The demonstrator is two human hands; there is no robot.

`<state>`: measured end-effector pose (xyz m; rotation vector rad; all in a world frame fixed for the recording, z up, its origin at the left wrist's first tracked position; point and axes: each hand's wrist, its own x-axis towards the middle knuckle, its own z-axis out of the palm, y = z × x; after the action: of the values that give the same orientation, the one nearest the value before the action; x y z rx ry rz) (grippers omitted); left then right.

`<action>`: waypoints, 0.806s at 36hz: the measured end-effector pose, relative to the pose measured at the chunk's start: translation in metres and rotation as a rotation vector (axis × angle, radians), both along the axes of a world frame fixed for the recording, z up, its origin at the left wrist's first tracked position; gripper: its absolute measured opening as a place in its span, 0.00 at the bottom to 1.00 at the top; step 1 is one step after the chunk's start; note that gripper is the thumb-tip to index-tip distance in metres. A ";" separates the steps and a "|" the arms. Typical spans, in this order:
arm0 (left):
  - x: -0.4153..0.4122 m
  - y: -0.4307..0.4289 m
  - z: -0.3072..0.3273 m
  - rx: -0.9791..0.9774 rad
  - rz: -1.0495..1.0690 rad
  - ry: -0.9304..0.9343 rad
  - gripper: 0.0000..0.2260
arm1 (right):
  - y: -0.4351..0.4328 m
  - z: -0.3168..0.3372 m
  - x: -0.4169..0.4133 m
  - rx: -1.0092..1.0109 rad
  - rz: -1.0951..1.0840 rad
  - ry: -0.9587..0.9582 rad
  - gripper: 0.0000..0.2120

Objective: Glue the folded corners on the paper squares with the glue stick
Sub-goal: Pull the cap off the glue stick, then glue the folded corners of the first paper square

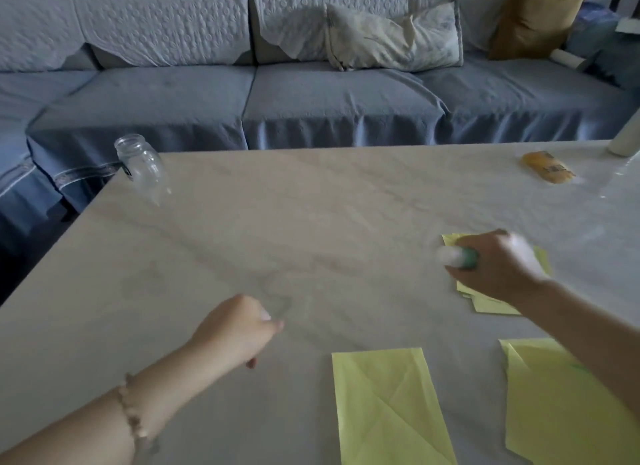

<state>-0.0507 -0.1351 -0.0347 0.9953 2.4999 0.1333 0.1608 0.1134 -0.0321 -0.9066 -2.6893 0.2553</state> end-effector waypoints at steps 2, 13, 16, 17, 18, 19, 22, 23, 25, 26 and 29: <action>0.017 0.032 -0.010 0.232 -0.009 -0.169 0.21 | -0.020 -0.004 -0.035 -0.035 -0.025 0.011 0.18; 0.033 0.036 -0.077 0.606 -0.149 -0.119 0.19 | -0.078 -0.044 -0.032 -0.594 -0.146 0.203 0.21; 0.026 0.025 -0.090 0.615 -0.059 0.071 0.20 | -0.090 -0.043 -0.023 -0.770 -0.100 0.304 0.16; 0.025 0.023 -0.095 0.629 -0.051 0.131 0.19 | -0.094 -0.041 -0.020 -0.849 -0.081 0.344 0.15; 0.023 0.022 -0.102 0.640 -0.039 0.169 0.16 | -0.098 -0.037 -0.018 -0.930 -0.061 0.383 0.14; 0.021 0.020 -0.107 0.645 -0.042 0.183 0.13 | -0.101 -0.034 -0.015 -1.013 -0.048 0.422 0.13; 0.022 0.018 -0.113 0.665 0.011 0.174 0.14 | -0.109 -0.024 -0.010 -1.253 -0.009 0.558 0.11; 0.023 0.019 -0.114 0.664 0.021 0.188 0.18 | -0.111 -0.021 -0.009 -1.321 0.003 0.610 0.13; 0.029 0.020 -0.105 0.695 0.018 0.234 0.22 | -0.114 -0.016 -0.008 -1.438 0.017 0.737 0.13; 0.035 0.019 -0.095 0.733 0.015 0.232 0.23 | -0.115 -0.014 -0.008 -1.481 0.015 0.802 0.12; 0.057 0.017 -0.048 0.842 0.016 -0.063 0.25 | -0.118 -0.005 -0.007 -1.538 0.034 0.919 0.14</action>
<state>0.0062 -0.1178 -0.0826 1.2267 2.3942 1.2732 0.1538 -0.0044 -0.0371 -0.6658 -1.2790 2.2010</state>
